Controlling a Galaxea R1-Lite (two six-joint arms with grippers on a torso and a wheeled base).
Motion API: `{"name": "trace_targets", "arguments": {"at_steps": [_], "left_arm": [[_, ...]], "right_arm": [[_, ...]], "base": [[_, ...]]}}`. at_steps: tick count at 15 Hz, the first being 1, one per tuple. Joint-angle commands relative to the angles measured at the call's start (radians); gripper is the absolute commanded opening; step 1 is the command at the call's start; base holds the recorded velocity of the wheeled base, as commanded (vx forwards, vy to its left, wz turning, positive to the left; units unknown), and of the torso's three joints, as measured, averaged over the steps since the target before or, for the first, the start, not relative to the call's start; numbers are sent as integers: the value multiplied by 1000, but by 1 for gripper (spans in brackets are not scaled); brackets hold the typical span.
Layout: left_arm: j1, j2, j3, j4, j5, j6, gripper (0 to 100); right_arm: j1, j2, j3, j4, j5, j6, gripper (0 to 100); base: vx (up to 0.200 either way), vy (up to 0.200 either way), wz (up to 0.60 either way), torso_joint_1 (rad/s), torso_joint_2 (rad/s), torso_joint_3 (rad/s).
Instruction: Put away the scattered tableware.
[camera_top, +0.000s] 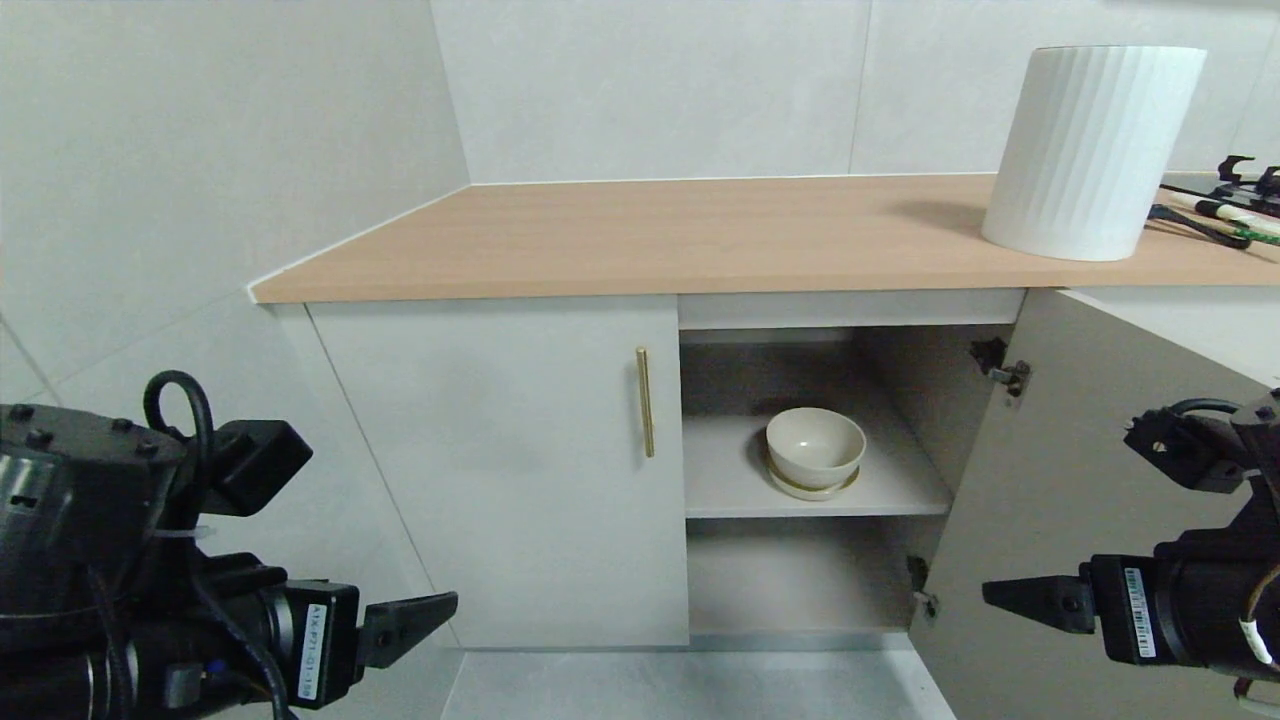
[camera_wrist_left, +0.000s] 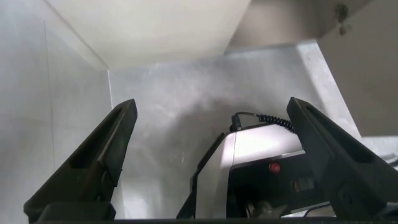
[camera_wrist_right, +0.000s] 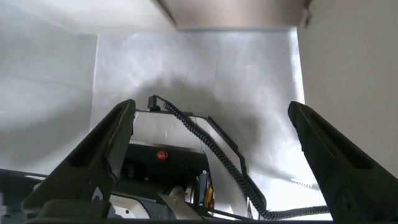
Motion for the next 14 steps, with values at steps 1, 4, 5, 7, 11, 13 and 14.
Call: {"name": "trace_targets", "arguments": {"at_steps": [1,4,5,7,11,13,14], "left_arm": [[0,4,0,-1,1,0,100],[0,4,0,-1,1,0,100],[0,4,0,-1,1,0,100],[-2,4,0,-1,1,0,100],[-2,4,0,-1,1,0,100],[-2,4,1,-1,-1,0,100],[-2,4,1,-1,-4,0,100]], "right_arm": [[1,2,0,-1,0,0,100],[1,2,0,-1,1,0,100],[1,2,0,-1,0,0,100],[1,2,2,-1,0,-1,100],[1,2,2,1,0,-1,100],[1,2,2,1,0,-1,100],[1,1,2,1,0,-1,100]], "base": [[-200,0,0,2,2,7],[-200,0,0,4,2,5],[-200,0,0,-2,7,2],[-200,0,0,2,2,-2],[-100,0,0,2,0,1],[0,0,0,0,0,0],[0,0,0,0,0,0]]}}
